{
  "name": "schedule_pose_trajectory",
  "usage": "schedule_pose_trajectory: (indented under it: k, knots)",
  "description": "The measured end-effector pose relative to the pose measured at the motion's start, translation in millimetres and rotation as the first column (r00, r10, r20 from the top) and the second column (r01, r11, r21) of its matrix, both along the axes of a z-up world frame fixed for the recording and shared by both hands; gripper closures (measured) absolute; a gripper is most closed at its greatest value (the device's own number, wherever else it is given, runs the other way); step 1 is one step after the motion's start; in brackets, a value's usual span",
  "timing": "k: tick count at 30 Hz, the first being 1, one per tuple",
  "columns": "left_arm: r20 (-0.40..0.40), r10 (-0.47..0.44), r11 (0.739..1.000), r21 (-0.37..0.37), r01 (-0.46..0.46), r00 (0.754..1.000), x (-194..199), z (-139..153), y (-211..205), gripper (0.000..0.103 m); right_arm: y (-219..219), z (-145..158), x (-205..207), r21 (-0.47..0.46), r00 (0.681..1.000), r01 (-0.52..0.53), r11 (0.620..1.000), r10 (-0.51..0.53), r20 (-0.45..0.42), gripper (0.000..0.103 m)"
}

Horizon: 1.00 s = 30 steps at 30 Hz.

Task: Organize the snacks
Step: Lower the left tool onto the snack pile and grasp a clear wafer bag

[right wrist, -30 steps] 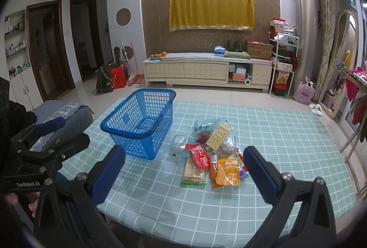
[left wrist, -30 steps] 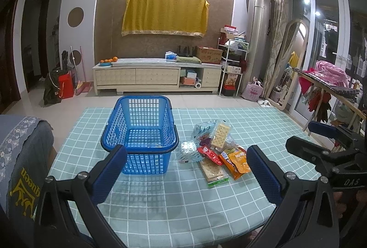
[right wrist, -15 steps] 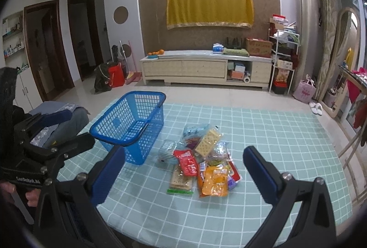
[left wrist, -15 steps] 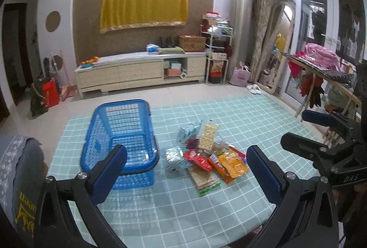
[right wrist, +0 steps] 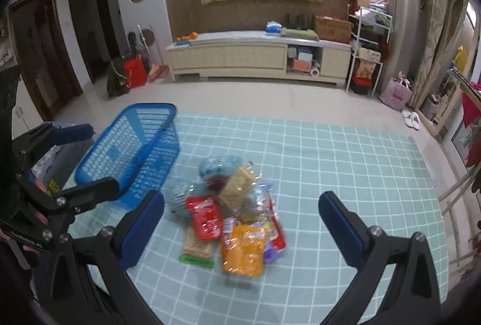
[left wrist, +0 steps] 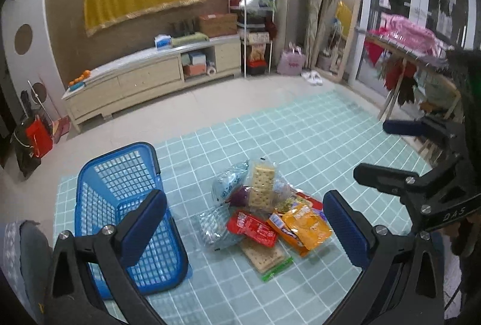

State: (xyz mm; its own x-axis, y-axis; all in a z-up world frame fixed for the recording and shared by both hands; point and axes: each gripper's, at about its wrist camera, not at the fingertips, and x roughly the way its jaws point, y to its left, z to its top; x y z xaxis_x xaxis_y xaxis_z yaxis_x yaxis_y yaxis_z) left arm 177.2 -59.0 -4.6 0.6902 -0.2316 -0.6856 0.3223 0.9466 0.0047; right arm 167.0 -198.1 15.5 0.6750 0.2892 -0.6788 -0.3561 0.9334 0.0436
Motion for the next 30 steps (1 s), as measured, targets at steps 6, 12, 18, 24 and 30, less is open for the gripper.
schedule_pose_trajectory:
  k: [6, 12, 18, 24, 30]
  knots:
    - [-0.109, -0.04, 0.998, 0.04, 0.045, 0.993, 52.5, -18.1, -9.3, 0.0, 0.6, -17.1, 43.9, -0.023, 0.998, 0.011, 1.0, -0.013, -0.068, 0.0]
    - [-0.235, -0.084, 0.992, 0.07, 0.103, 0.968, 104.6, -43.2, -11.9, 0.0, -12.6, -45.2, 88.7, -0.005, 0.988, 0.046, 0.999, -0.046, -0.145, 0.0]
    - [-0.325, -0.104, 0.98, 0.129, 0.153, 0.94, 135.3, -71.3, -21.1, 0.0, -15.3, -75.7, 112.0, 0.023, 0.976, 0.054, 0.998, -0.048, -0.213, 0.0]
    - [-0.414, -0.131, 0.943, 0.229, 0.243, 0.901, 152.5, -101.6, -41.9, 0.0, -14.1, -95.5, 124.6, 0.061, 0.97, 0.07, 0.996, -0.054, -0.237, 0.0]
    - [-0.458, -0.123, 0.906, 0.309, 0.287, 0.88, 172.7, -132.1, -52.3, 0.0, -22.8, -103.4, 128.4, 0.074, 0.972, 0.088, 0.993, -0.07, -0.224, 0.0]
